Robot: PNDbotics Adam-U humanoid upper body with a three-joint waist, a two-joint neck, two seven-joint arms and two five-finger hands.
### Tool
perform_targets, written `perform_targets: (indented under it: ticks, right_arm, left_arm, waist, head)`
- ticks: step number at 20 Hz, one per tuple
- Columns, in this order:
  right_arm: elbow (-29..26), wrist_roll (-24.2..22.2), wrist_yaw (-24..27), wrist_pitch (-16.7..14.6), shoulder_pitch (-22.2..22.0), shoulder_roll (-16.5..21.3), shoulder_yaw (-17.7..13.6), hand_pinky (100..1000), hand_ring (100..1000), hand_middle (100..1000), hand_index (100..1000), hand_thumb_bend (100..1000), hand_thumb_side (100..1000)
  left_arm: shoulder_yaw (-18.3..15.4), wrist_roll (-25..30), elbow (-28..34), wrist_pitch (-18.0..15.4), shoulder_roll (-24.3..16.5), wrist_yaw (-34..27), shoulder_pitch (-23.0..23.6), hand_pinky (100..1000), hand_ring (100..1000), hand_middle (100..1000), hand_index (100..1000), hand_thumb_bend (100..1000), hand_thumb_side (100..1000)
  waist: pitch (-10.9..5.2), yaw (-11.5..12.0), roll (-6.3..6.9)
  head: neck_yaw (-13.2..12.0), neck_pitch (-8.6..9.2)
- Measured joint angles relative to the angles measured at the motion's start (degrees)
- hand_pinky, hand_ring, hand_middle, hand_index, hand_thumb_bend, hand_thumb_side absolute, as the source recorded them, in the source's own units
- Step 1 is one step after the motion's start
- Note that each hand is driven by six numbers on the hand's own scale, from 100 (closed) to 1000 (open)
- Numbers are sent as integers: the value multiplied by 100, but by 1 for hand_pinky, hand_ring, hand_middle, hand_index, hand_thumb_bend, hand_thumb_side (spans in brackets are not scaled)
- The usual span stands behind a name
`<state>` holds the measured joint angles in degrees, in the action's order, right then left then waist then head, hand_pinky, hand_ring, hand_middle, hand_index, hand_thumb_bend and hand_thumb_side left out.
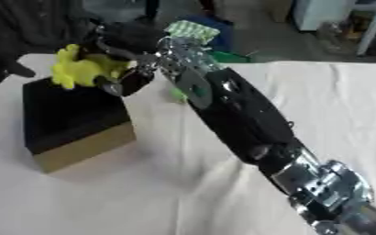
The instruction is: Pick up objects on the table and place them in the box.
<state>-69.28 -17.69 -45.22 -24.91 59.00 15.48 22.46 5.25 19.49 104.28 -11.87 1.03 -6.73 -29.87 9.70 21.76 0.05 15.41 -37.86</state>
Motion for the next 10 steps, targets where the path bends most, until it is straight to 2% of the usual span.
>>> perform_targets:
  ticks: [5, 7, 8, 9, 10]
  right_arm:
    - [562, 46, -220, -49, -69, -229, -29, 770, 520, 274, 506, 100, 198]
    - [784, 101, -367, -77, -100, -261, -68, 772, 533, 331, 554, 100, 198]
    - [873, 139, -439, -86, -107, -262, -94, 777, 567, 458, 707, 100, 198]
    - [925, 192, -519, -91, -106, -263, -120, 781, 590, 532, 796, 100, 199]
    - [958, 255, -603, -88, -103, -267, -141, 781, 590, 532, 796, 100, 199]
  left_arm:
    - [55, 73, 65, 21, 92, -36, -47, 619, 567, 595, 812, 238, 577]
    - [58, 93, 72, 29, 97, -41, -50, 619, 567, 595, 812, 237, 577]
    - [58, 101, 73, 32, 97, -45, -55, 618, 567, 595, 812, 237, 578]
    - [58, 105, 73, 32, 97, -48, -63, 618, 567, 595, 812, 237, 579]
    - [58, 108, 73, 32, 97, -51, -69, 618, 567, 595, 812, 237, 579]
  waist:
    - [125, 130, -1]
    - [152, 131, 1]
    - [164, 130, 1]
    - [176, 126, 3]
    - [179, 125, 9]
  head:
    - [261, 45]
    - [336, 58]
    - [363, 60]
    - [388, 60]
    - [405, 60]
